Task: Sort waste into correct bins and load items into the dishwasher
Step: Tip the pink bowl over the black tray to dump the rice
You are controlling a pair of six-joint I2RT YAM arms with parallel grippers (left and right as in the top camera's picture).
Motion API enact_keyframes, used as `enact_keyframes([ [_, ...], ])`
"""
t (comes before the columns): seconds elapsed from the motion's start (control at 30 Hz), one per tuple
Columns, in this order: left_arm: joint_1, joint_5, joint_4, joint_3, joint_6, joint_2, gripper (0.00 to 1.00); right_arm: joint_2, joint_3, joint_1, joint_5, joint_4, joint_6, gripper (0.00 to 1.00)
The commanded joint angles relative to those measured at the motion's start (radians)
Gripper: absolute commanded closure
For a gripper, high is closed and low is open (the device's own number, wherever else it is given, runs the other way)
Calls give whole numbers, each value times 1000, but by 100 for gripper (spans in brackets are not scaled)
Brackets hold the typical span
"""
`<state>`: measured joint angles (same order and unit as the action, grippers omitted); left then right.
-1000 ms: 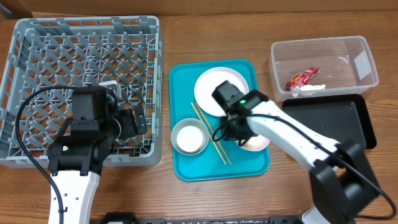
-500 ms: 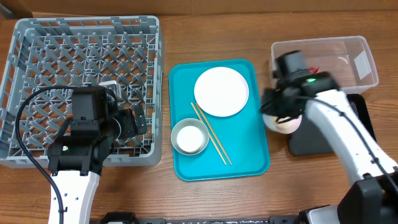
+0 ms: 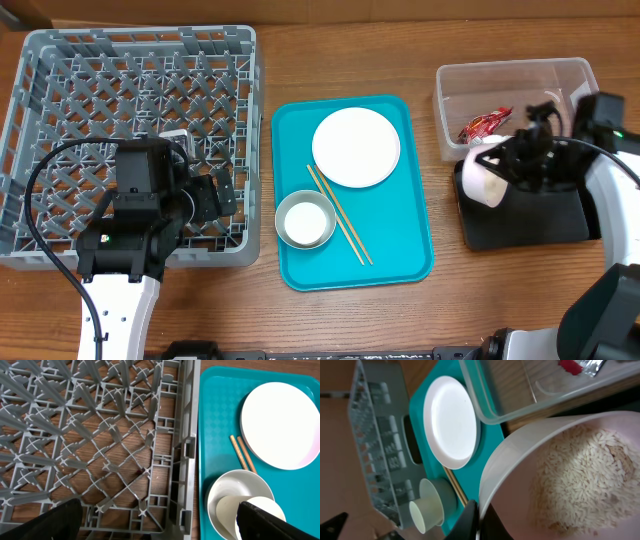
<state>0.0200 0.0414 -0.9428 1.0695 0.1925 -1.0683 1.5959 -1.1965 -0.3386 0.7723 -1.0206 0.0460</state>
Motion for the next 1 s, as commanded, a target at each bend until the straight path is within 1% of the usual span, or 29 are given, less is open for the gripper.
enact_keyframes([
  [0.0,7,11,6,24,14,-4,0,-16,43,-73,168,21,-77,96],
  [0.1,7,11,6,24,14,-4,0,-15,89,-131,220,63,-77,96],
  [0.13,7,11,5,24,14,-4,0,-15,125,-171,275,100,-76,96],
  [0.4,7,11,6,24,14,-4,0,-14,263,-309,544,245,-68,96],
  [0.43,7,11,6,24,14,-4,0,-13,280,-329,602,268,-68,96],
  [0.6,7,11,5,24,14,-4,0,-13,297,-387,797,336,-58,96],
  [0.77,7,11,6,24,14,-4,0,-13,297,-435,797,362,-7,96],
  [0.97,7,11,5,24,14,-4,0,-13,297,-529,797,373,-8,96],
])
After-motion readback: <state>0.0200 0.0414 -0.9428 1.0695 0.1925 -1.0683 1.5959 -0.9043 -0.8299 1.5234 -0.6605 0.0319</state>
